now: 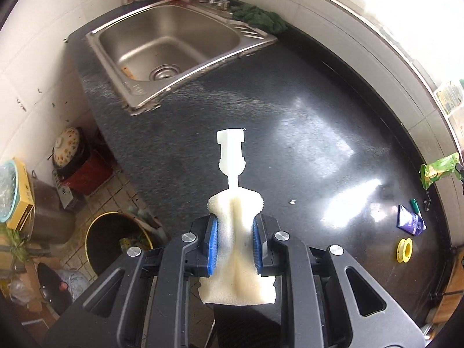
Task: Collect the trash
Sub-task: 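Carry the bottle in left tool and carton in right tool over the bin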
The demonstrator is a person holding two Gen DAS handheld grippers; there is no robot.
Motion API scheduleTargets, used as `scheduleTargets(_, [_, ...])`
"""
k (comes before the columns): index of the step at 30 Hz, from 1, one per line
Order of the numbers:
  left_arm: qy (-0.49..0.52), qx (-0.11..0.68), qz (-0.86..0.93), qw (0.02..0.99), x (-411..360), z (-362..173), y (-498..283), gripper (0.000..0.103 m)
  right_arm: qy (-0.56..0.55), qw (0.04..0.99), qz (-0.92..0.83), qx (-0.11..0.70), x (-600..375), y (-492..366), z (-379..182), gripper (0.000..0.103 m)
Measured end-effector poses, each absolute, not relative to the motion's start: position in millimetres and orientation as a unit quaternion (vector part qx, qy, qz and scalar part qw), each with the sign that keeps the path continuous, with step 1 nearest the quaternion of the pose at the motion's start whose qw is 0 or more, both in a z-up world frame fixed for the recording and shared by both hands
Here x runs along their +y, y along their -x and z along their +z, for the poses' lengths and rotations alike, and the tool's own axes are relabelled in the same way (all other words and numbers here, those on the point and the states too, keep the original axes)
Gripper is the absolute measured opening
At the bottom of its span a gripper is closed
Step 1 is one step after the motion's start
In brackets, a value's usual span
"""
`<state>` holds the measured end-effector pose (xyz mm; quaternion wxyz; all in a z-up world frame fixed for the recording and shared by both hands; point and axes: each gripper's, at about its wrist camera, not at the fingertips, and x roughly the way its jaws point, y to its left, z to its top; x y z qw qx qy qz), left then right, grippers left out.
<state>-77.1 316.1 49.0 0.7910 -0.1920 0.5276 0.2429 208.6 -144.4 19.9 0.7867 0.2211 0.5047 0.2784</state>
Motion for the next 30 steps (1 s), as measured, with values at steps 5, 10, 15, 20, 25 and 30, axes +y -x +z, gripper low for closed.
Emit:
scheduleTargets(5, [0.224, 0.515, 0.305, 0.769, 351, 50, 143, 0.018, -0.165, 0.763, 0.355, 0.515, -35, -200, 32, 0.009])
scheduleTargets(10, [0.260, 0.496, 0.367, 0.743, 379, 53, 212, 0.018, -0.101, 0.734, 0.423, 0.522, 65, -174, 48, 0.009])
scheduleTargets(15, [0.292, 0.475, 0.424, 0.714, 401, 56, 281, 0.018, -0.051, 0.702, 0.481, 0.523, 156, -138, 59, 0.009])
scheduleTargets(20, [0.317, 0.467, 0.460, 0.686, 414, 50, 331, 0.018, -0.003, 0.663, 0.536, 0.523, 237, -86, 67, 0.009])
scheduleTargets(25, [0.336, 0.461, 0.476, 0.669, 428, 39, 355, 0.018, 0.046, 0.618, 0.586, 0.523, 305, -21, 69, 0.009])
scheduleTargets(30, [0.350, 0.461, 0.480, 0.659, 441, 22, 363, 0.018, 0.089, 0.562, 0.632, 0.526, 360, 48, 63, 0.009])
